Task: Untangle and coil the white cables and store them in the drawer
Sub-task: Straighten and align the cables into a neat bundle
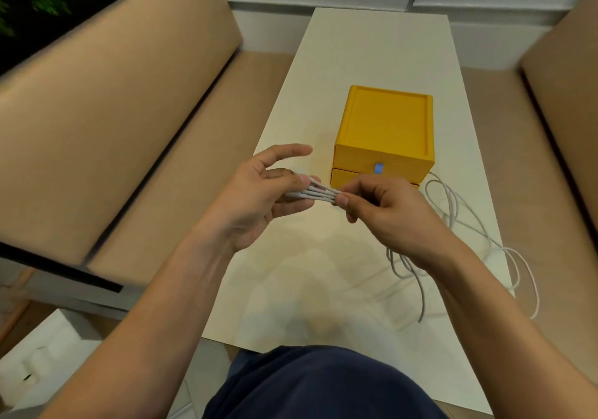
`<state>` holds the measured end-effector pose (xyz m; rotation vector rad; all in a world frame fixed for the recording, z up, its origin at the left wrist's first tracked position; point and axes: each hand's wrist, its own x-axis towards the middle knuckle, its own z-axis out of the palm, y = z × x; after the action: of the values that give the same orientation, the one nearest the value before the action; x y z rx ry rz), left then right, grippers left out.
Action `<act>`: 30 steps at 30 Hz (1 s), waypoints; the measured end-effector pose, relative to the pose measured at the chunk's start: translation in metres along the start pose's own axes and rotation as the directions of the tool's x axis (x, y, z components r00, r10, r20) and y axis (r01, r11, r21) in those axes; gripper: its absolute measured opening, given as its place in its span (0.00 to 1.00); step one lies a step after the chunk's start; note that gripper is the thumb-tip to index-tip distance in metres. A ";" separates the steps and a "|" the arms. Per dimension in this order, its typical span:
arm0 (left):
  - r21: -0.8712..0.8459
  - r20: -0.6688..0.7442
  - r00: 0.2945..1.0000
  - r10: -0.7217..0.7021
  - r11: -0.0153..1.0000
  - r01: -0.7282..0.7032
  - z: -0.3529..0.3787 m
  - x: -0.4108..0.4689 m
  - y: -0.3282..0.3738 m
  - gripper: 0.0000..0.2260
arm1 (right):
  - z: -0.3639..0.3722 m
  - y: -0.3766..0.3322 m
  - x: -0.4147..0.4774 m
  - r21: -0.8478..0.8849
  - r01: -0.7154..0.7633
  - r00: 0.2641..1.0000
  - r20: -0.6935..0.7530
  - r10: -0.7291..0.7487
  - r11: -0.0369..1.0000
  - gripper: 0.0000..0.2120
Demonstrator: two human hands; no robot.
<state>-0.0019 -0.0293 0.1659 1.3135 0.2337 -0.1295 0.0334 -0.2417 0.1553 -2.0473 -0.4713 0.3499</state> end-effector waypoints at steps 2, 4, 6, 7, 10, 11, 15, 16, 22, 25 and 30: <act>0.070 0.034 0.999 -0.024 0.997 0.022 -0.003 0.002 0.003 0.07 | -0.003 -0.005 0.002 -0.069 0.019 1.000 0.023 -0.018 0.997 0.11; 0.155 0.074 0.996 -0.050 0.987 0.038 -0.004 0.004 0.006 0.02 | -0.008 -0.009 0.005 -0.125 0.035 0.999 0.041 -0.030 0.992 0.10; 0.281 0.136 0.988 -0.073 0.959 0.032 -0.005 0.007 0.012 0.07 | -0.013 -0.012 0.007 -0.165 0.053 0.997 0.067 -0.043 0.985 0.11; 0.350 0.172 0.981 -0.091 0.936 0.026 -0.006 0.008 0.015 0.08 | -0.015 -0.014 0.008 -0.177 0.064 0.995 0.081 -0.050 0.982 0.12; 0.556 0.276 0.936 -0.220 0.831 0.031 -0.011 0.011 0.028 0.09 | -0.017 -0.017 0.009 -0.177 0.092 0.992 0.102 -0.074 0.980 0.10; 0.625 0.303 0.916 -0.264 0.781 0.018 -0.012 0.012 0.031 0.09 | -0.017 -0.018 0.009 -0.174 0.096 0.992 0.098 -0.080 0.980 0.09; 0.748 0.341 0.881 -0.327 0.663 -0.043 -0.013 0.018 0.038 0.07 | -0.017 -0.018 0.013 -0.218 0.040 0.994 0.112 -0.015 0.975 0.07; 0.761 0.345 0.876 -0.336 0.647 -0.051 -0.012 0.020 0.039 0.07 | -0.017 -0.019 0.014 -0.243 0.033 0.992 0.126 -0.002 0.969 0.08; 0.870 0.395 0.855 -0.335 0.434 -0.232 0.010 0.021 0.047 0.10 | -0.017 -0.021 0.010 -0.275 0.066 0.995 0.084 -0.045 0.959 0.10; 0.884 0.409 0.863 -0.296 0.364 -0.295 0.016 0.023 0.047 0.13 | -0.018 -0.022 0.003 -0.204 0.050 0.996 0.078 -0.035 0.978 0.12; 0.867 0.437 0.841 -0.320 0.399 -0.299 0.006 0.021 0.051 0.11 | -0.026 -0.019 -0.004 -0.082 -0.051 0.979 0.192 0.066 0.995 0.07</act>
<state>0.0309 -0.0213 0.2098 2.3499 -0.4338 -0.7475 0.0375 -0.2548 0.1848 -2.1145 -0.5512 0.5796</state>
